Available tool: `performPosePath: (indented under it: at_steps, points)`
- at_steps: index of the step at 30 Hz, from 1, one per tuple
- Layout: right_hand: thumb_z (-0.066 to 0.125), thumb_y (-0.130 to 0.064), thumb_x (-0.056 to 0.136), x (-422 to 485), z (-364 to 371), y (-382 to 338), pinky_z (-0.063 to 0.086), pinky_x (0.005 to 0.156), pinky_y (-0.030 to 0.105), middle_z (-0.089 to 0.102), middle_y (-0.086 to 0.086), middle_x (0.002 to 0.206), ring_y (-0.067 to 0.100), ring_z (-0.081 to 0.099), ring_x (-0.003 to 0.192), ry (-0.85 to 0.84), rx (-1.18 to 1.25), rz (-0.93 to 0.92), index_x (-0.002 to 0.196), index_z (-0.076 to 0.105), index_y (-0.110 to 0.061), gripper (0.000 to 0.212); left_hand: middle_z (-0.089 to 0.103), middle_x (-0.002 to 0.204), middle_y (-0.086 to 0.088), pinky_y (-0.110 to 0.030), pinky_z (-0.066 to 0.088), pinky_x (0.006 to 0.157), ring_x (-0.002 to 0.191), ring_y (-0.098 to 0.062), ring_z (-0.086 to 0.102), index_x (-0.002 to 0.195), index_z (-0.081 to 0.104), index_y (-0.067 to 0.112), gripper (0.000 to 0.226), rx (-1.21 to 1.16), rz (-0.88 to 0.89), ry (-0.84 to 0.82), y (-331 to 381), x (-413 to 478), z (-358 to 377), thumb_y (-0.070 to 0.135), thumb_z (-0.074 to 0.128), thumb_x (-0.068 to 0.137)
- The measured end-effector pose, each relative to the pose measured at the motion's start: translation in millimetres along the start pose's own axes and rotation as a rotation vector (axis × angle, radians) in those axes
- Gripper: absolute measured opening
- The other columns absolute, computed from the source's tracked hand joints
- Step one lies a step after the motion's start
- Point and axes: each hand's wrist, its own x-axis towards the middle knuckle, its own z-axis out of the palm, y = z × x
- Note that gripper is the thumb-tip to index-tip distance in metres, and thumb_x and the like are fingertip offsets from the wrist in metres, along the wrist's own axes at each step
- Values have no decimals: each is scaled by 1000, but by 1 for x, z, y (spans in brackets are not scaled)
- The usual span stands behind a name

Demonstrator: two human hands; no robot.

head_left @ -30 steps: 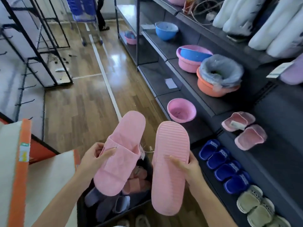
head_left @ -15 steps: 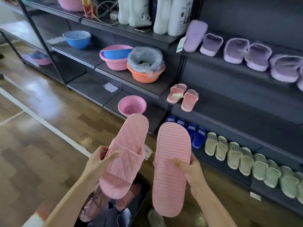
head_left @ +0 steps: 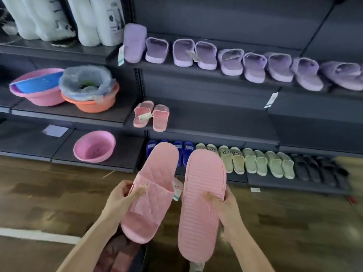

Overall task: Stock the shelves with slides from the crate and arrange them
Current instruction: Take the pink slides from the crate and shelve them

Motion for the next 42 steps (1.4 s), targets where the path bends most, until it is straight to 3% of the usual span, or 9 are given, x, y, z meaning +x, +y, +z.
performPosePath:
  at_steps: [2, 7, 11, 15, 20, 22, 26, 35, 42]
  points:
    - [72, -6, 76, 13, -12, -2, 48, 90, 50, 62, -1, 112, 21, 58, 106, 20, -5, 18, 115, 51, -27, 49, 65, 85, -5, -33, 45, 69, 83, -25, 61, 90, 58, 13, 33, 11, -13, -10, 6, 13, 20, 37, 72, 72]
    - [75, -7, 73, 57, -44, -17, 52, 84, 44, 63, 0, 110, 21, 60, 103, 18, 38, 15, 112, 52, -28, 50, 65, 87, -8, -38, 48, 71, 87, -30, 62, 90, 57, 12, 30, 15, -45, -14, 17, 48, 65, 33, 73, 76]
    - [76, -13, 73, 94, -66, -35, 48, 63, 24, 65, -4, 102, 9, 62, 90, -35, 60, -20, 112, 54, -23, 46, 67, 93, -10, -45, 52, 79, 89, -30, 63, 97, 58, 14, 49, -5, -97, -15, 34, 72, 102, 43, 77, 63]
    - [75, -12, 73, 128, -83, -46, 49, 61, 20, 69, -3, 98, 11, 66, 91, -103, 32, -47, 107, 57, -22, 40, 65, 88, -5, -37, 49, 72, 84, -25, 61, 99, 59, 11, 70, -42, -122, 1, 39, 86, 131, 55, 81, 49]
    - [75, -14, 72, 165, -85, -52, 53, 68, 29, 71, -2, 98, 14, 68, 91, -149, 6, -39, 107, 59, -21, 39, 57, 74, -3, -28, 40, 62, 75, -21, 54, 89, 58, 7, 25, -73, -160, 73, 36, 111, 149, 27, 70, 80]
    - [74, -13, 73, 180, -82, -56, 53, 67, 28, 70, -1, 98, 14, 67, 90, -158, 4, -28, 107, 58, -20, 38, 59, 75, -4, -30, 42, 63, 74, -21, 55, 89, 59, 7, 26, -105, -184, 101, 34, 125, 151, 26, 72, 78]
    - [75, -12, 73, 213, -66, -62, 53, 66, 27, 70, -2, 97, 12, 67, 89, -138, -17, -12, 104, 58, -24, 37, 59, 76, -5, -32, 43, 63, 71, -19, 55, 93, 59, 4, 61, -139, -215, 85, 35, 160, 149, 45, 83, 55]
    - [73, -13, 76, 322, -7, -85, 48, 61, 19, 67, -6, 94, 8, 63, 86, -67, -29, 18, 92, 54, -30, 30, 61, 89, -7, -37, 50, 70, 82, -24, 60, 92, 58, 14, 27, -140, -313, 75, 41, 288, 149, 33, 71, 78]
    - [72, -14, 78, 423, 32, -85, 51, 55, 15, 70, 3, 96, 13, 67, 83, 14, -60, 3, 107, 63, -13, 31, 59, 80, -3, -36, 45, 74, 81, -24, 55, 87, 60, 11, 32, 22, -312, 114, 36, 413, 165, 39, 71, 77]
